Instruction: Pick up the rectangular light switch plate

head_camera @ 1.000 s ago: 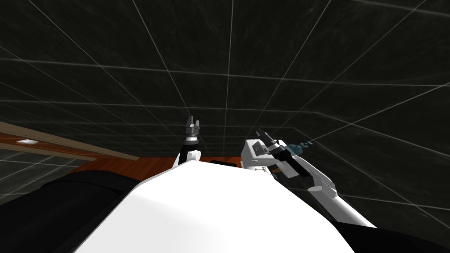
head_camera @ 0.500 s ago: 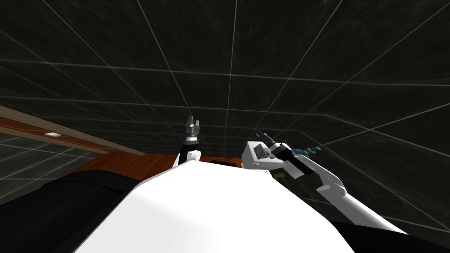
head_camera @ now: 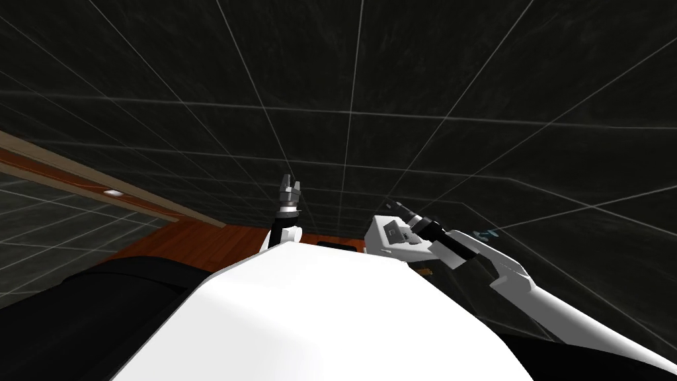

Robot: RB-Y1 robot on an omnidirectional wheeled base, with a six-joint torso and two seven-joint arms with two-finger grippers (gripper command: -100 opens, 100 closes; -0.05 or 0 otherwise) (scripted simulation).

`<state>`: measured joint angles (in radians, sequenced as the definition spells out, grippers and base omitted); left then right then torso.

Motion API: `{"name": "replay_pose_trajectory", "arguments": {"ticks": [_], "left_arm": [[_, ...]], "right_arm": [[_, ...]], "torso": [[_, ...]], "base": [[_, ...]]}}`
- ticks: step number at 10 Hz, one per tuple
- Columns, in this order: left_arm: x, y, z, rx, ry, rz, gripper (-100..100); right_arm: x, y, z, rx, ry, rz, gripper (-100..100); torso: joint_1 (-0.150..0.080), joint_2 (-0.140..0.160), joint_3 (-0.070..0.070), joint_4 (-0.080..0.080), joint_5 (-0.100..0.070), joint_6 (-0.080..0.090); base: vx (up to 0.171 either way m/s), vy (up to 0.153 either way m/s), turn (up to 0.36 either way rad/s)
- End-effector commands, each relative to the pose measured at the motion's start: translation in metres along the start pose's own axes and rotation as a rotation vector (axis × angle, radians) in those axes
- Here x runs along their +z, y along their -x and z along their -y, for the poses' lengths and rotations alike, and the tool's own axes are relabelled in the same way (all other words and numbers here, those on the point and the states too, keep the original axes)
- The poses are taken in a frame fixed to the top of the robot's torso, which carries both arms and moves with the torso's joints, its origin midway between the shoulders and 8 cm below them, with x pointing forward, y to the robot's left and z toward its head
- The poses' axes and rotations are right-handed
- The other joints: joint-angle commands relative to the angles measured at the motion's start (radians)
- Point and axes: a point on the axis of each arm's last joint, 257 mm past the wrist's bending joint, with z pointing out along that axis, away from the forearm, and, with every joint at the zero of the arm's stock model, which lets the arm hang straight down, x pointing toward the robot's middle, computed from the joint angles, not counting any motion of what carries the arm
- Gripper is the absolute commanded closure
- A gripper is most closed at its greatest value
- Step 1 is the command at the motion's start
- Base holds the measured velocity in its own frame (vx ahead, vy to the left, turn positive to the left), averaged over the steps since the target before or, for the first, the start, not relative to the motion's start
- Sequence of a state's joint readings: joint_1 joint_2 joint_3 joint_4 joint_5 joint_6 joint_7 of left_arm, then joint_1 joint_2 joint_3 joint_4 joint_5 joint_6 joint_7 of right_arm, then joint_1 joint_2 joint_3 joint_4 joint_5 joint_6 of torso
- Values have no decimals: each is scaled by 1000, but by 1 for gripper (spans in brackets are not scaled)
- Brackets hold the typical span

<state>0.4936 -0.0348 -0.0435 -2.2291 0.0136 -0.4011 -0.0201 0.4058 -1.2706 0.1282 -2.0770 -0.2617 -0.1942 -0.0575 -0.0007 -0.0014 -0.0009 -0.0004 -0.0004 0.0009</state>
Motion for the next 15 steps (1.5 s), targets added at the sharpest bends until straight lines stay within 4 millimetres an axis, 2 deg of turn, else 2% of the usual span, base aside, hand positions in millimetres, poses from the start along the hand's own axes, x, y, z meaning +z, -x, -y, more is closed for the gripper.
{"name": "replay_pose_trajectory", "arguments": {"ticks": [1,3,4,5,6,7,8,9,10,11,12,13,14,15], "left_arm": [[0,0,0,0,0,0,0],[0,0,0,0,0,0,0],[0,0,0,0,0,0,0],[0,0,0,0,0,0,0],[0,0,0,0,0,0,0],[0,0,0,0,0,0,0],[0,0,0,0,0,0,0],[0,0,0,0,0,0,0],[0,0,0,0,0,0,0],[0,0,0,0,0,0,0],[0,0,0,0,0,0,0],[0,0,0,0,0,0,0],[0,0,0,0,0,0,0],[0,0,0,0,0,0,0]], "right_arm": [[-5,-6,17,13,-51,-36,-100],[-7,-4,18,-18,-62,-58,-100],[-12,-8,34,-5,-109,-86,-100],[-13,-7,35,-22,-116,-98,-100],[-19,-11,51,-5,-163,-122,-100],[-20,-9,51,-25,-171,-135,-100],[-28,-12,68,-9,-220,-158,-100],[-29,-10,69,-27,-228,-170,-100],[-39,-14,85,-11,-279,-191,-100],[-40,-11,86,-29,-287,-201,-100],[-51,-14,103,-15,-340,-222,-100],[-52,-11,103,-29,-346,-230,-100],[-64,-13,119,-16,-400,-249,-100],[-66,-11,120,-29,-406,-256,-100]], "torso": [[0,0,0,0,0,0],[0,1,0,0,0,0],[1,1,1,0,0,0],[1,1,1,0,0,-1],[1,1,1,0,0,0],[1,1,1,0,0,0],[1,2,1,0,0,0],[1,2,1,0,0,0],[2,2,1,1,0,0],[2,3,2,1,0,0],[2,3,2,1,0,1],[2,3,2,1,0,0],[2,3,2,1,0,1],[3,3,2,1,1,0]], "base": [[-1,-29,199],[-4,-17,39],[-9,-9,200],[-11,-17,128],[-19,-19,201],[-19,-17,93],[-27,-10,192],[-30,-9,120],[-44,-9,215],[-39,-9,98],[-43,1,198],[-38,0,107],[-47,11,201],[-42,4,111]]}}
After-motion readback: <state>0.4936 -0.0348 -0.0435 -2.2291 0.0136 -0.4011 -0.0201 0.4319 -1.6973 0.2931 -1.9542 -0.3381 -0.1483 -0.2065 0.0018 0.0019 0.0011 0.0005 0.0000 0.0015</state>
